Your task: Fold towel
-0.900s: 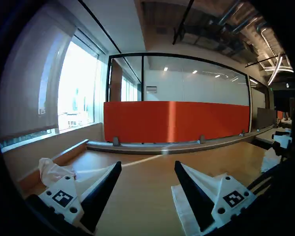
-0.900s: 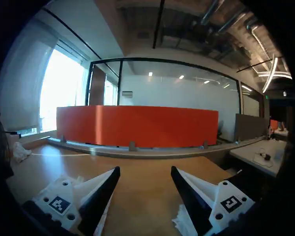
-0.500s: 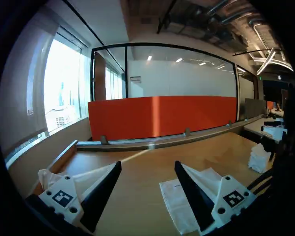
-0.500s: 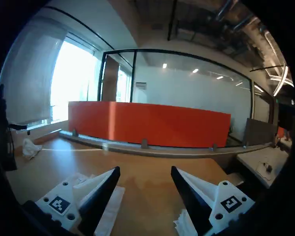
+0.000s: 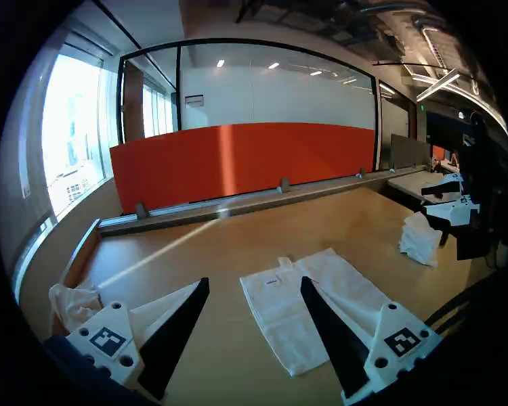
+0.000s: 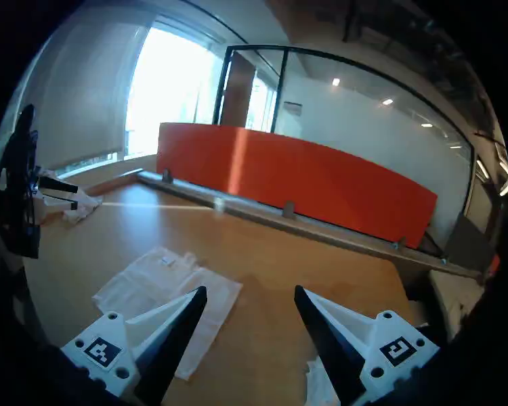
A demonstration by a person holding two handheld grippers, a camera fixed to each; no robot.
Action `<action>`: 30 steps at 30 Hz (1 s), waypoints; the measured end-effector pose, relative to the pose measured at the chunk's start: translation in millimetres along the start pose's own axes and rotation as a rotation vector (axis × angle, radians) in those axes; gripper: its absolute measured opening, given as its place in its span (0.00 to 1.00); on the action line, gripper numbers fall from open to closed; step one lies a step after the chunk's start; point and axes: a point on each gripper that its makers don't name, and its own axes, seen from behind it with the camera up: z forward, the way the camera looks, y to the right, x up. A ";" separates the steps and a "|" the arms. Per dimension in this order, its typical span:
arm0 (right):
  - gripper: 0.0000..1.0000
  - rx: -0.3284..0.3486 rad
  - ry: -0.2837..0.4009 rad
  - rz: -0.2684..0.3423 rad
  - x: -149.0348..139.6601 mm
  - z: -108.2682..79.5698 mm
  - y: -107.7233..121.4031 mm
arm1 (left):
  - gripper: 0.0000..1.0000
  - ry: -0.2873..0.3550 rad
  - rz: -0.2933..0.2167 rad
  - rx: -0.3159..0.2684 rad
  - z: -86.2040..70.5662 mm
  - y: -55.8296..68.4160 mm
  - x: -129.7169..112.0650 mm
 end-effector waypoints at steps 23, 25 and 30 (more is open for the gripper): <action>1.00 0.146 -0.196 -0.034 -101.0 29.9 -62.4 | 1.00 -0.244 0.016 -0.088 32.7 32.5 -130.0; 1.00 0.156 -0.212 -0.043 -111.4 31.9 -66.9 | 1.00 -0.266 0.022 -0.094 34.8 35.7 -141.8; 1.00 0.184 -0.253 -0.062 -135.6 34.7 -78.4 | 1.00 -0.316 0.022 -0.106 38.7 44.0 -166.7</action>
